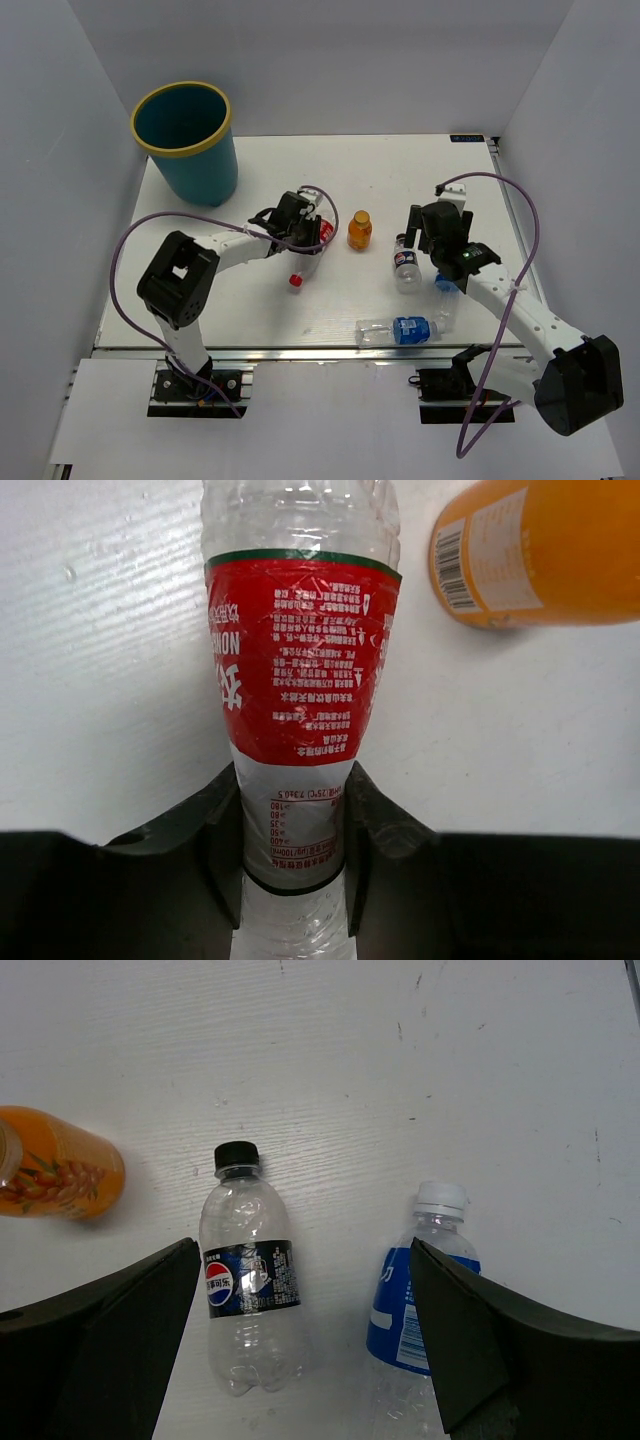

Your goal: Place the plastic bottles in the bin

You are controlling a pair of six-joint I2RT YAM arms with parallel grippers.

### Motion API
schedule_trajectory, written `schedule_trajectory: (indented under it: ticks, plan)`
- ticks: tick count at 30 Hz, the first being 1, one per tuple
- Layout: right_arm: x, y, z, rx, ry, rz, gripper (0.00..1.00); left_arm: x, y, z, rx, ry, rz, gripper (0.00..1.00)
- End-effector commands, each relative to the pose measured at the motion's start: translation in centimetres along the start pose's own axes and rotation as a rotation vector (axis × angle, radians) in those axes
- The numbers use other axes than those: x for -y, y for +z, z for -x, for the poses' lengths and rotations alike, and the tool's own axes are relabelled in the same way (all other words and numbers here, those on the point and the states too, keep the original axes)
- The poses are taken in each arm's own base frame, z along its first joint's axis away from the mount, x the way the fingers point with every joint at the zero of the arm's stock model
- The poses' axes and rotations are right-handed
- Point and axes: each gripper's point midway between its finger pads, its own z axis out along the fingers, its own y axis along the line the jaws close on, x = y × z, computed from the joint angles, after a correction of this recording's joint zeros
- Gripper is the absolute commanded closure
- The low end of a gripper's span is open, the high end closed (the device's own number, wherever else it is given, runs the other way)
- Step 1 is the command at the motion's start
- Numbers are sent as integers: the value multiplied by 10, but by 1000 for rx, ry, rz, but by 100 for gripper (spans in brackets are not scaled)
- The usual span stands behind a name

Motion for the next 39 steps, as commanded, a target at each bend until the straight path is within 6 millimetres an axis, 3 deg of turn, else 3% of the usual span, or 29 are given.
schedule_trajectory:
  ticks: [1,4,7,14,15,17,18,20,21,22,23,24,25,26,27,28,29,30,31,32,34,37,39]
  plan:
    - [0,-4,21,55,25,2,11,-1,-8,24,29,26,53,64]
    - [2,-4,22,62,29,0,11,-11,-19,51,83,31,146,67]
    - [2,-6,26,75,30,7,11,-19,-49,98,197,43,241,68]
    - [-2,-7,27,89,9,40,11,-47,-161,228,543,-14,313,64]
    - [-2,-7,28,92,9,40,11,-68,-177,241,575,-43,350,64]
    - [-2,-6,28,86,4,35,11,-88,-211,273,678,-89,391,64]
    - [-1,-5,27,81,0,31,11,-113,-228,287,736,-124,434,64]
    - [0,-5,28,78,-6,22,11,-140,-257,308,832,-196,489,60]
    - [-1,-5,29,80,-5,21,11,-167,-274,315,872,-239,532,60]
    - [0,-4,30,82,-6,18,11,-183,-278,319,889,-274,555,59]
    - [0,-4,31,85,-6,17,11,-191,-295,332,948,-332,545,60]
    - [0,-4,30,84,-9,17,11,-217,-306,332,965,-373,577,60]
    - [0,-4,31,85,-9,12,11,-228,-312,336,988,-402,585,60]
    - [1,-4,31,85,-13,7,11,-244,-317,342,1013,-432,598,51]
    - [1,-4,31,84,-14,7,11,-245,-314,347,1016,-429,586,40]
    - [2,-4,32,86,-16,4,10,-263,-323,347,1021,-451,618,34]
    - [2,-4,33,85,-15,1,11,-277,-306,346,987,-467,631,34]
    - [2,-4,33,86,-16,-1,11,-276,-315,354,994,-461,633,34]
    - [2,-4,33,85,-18,1,11,-279,-311,356,981,-455,636,32]
    - [1,-4,33,84,-21,7,11,-285,-295,354,942,-454,639,19]
    - [-2,-3,31,75,-32,24,11,-286,-296,360,949,-449,637,2]
    - [-3,-3,30,64,-43,29,11,-287,-293,358,933,-441,643,2]
    - [-1,-3,30,67,-44,17,11,-277,-292,356,905,-422,597,2]
